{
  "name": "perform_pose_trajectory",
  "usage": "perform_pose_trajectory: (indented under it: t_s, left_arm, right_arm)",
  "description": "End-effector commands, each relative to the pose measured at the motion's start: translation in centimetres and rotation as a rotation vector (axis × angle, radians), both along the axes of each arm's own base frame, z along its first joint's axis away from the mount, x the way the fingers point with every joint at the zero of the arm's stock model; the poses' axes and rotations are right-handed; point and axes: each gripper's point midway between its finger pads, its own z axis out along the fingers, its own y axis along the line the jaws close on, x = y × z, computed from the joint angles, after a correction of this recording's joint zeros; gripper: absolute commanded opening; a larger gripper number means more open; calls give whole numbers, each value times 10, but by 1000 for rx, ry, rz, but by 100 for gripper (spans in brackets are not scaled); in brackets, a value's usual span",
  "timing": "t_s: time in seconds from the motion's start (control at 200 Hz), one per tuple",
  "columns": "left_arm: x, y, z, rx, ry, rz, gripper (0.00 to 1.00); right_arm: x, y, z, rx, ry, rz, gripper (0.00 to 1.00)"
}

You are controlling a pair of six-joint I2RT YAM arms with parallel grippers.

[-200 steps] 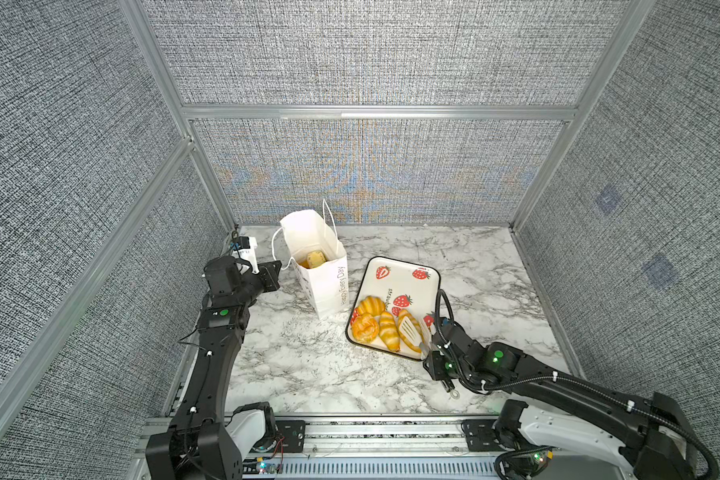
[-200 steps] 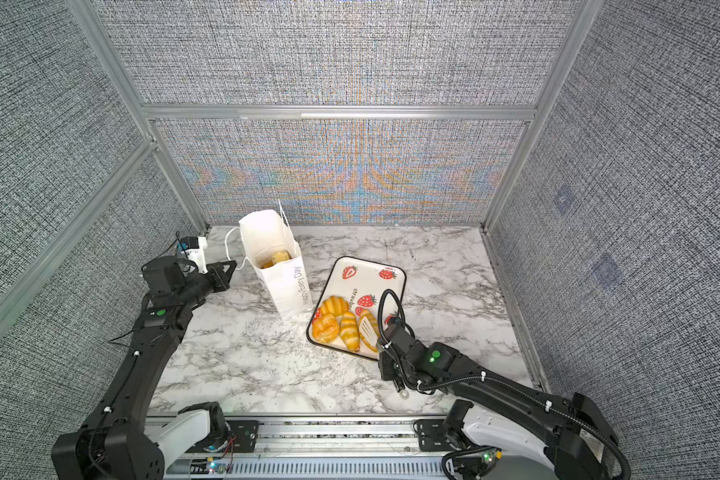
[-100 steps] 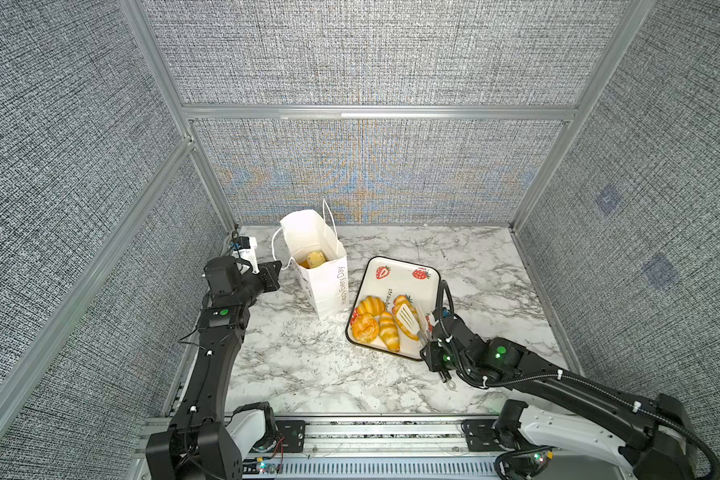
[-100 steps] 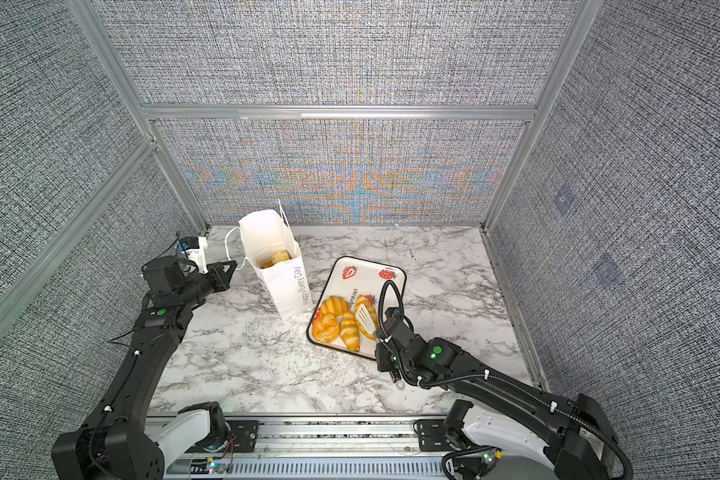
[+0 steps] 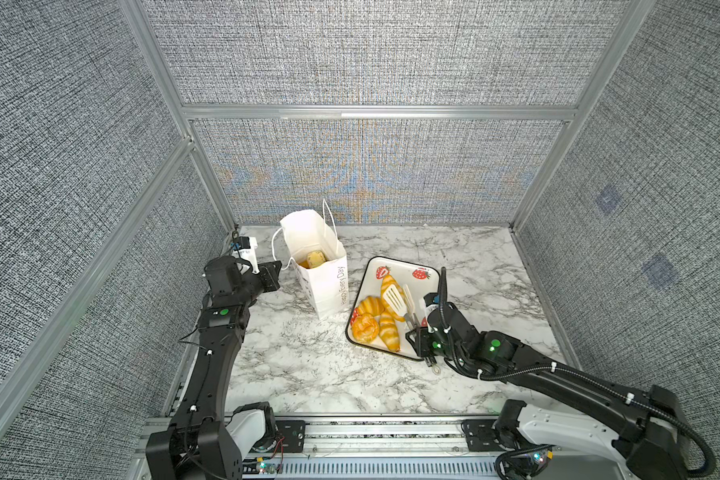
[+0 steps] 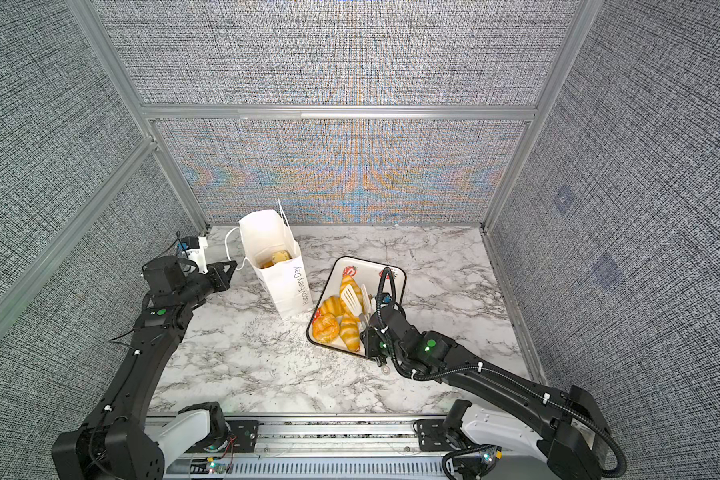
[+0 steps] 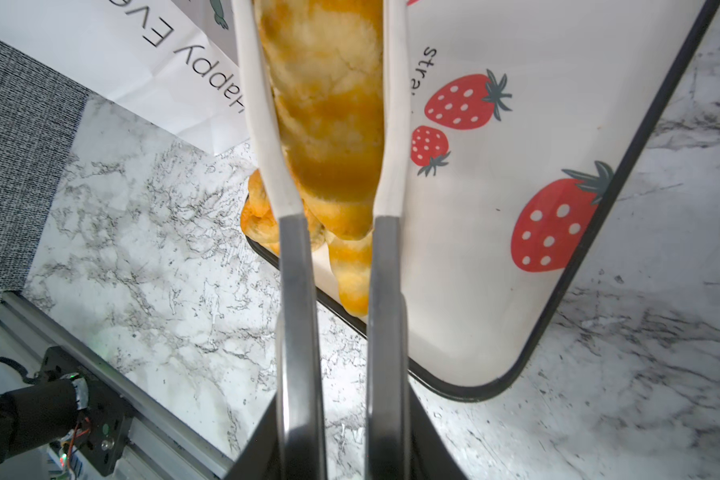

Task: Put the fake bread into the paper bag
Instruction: 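Squeeze the tongs shut on the croissant and lift it off the tray, then carry the croissant in the right gripper's tongs over the bag opening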

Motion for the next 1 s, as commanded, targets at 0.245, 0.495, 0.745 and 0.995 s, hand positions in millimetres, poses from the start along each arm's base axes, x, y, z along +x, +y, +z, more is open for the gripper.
perform_pose_trajectory:
  t_s: [0.245, 0.495, 0.745, 0.995]
  left_arm:
    - [2, 0, 2, 8, -14, -1, 0]
    - [2, 1, 3, 9, -16, 1, 0]
    - [2, 1, 2, 8, -13, 1, 0]
    - [2, 1, 1, 8, -12, 0, 0]
  right_arm:
    - [29, 42, 62, 189, -163, 32, 32]
    - [39, 60, 96, 234, -228, 74, 32]
    - [46, 80, 128, 295, -284, 115, 32]
    - [53, 99, 156, 343, -329, 158, 32]
